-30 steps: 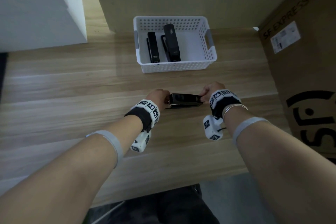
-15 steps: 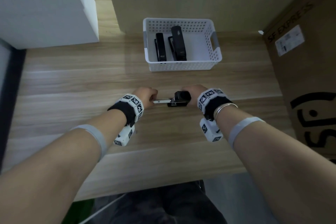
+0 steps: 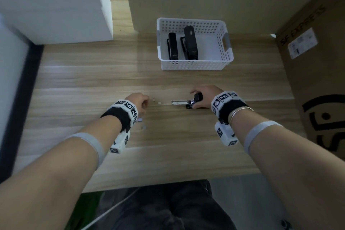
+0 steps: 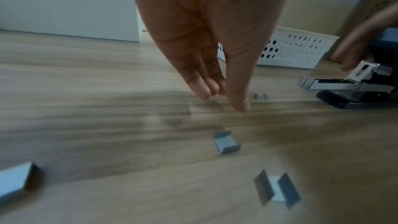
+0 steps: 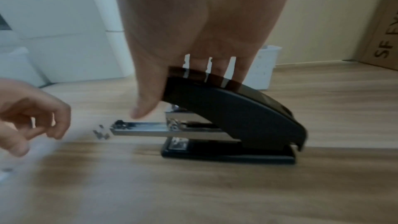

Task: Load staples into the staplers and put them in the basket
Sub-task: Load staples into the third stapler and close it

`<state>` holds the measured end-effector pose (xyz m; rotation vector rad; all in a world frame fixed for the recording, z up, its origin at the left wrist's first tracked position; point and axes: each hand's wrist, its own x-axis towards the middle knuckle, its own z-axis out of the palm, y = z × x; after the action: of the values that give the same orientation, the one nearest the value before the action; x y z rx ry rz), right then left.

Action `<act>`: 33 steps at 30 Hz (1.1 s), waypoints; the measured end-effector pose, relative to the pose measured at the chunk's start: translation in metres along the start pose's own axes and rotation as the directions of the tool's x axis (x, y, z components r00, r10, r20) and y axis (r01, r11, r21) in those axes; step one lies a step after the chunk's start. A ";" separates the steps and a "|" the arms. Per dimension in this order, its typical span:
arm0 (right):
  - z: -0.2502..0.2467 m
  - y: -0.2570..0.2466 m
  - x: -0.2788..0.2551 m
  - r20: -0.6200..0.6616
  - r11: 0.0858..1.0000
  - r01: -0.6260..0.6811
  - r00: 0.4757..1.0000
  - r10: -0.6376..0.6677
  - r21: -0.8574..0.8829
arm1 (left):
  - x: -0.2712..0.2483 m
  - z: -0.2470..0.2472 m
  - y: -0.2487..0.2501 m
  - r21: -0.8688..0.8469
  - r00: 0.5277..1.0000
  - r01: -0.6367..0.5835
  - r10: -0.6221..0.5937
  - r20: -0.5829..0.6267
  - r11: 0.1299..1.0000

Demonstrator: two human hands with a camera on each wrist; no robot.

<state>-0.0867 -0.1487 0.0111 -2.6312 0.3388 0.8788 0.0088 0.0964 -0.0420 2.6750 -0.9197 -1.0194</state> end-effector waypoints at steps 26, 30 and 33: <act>0.014 -0.065 0.016 -0.086 0.987 0.111 0.989 -0.121 -0.119 | 0.008 -0.007 0.057 -0.155 0.953 -0.188 0.142 -0.266 0.970; 0.014 -0.064 0.017 -0.094 0.987 0.083 0.991 -0.096 -0.137 | 0.010 -0.009 0.064 -0.190 0.946 -0.189 0.126 -0.298 0.964; 0.014 -0.061 0.020 -0.083 0.995 0.067 0.994 -0.072 -0.068 | 0.011 -0.008 0.065 -0.192 0.941 -0.200 0.134 -0.310 0.961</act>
<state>-0.0584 -0.0903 0.0036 -2.7287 0.2420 0.7695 -0.0119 0.0372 -0.0209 2.4262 -0.8948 -0.6222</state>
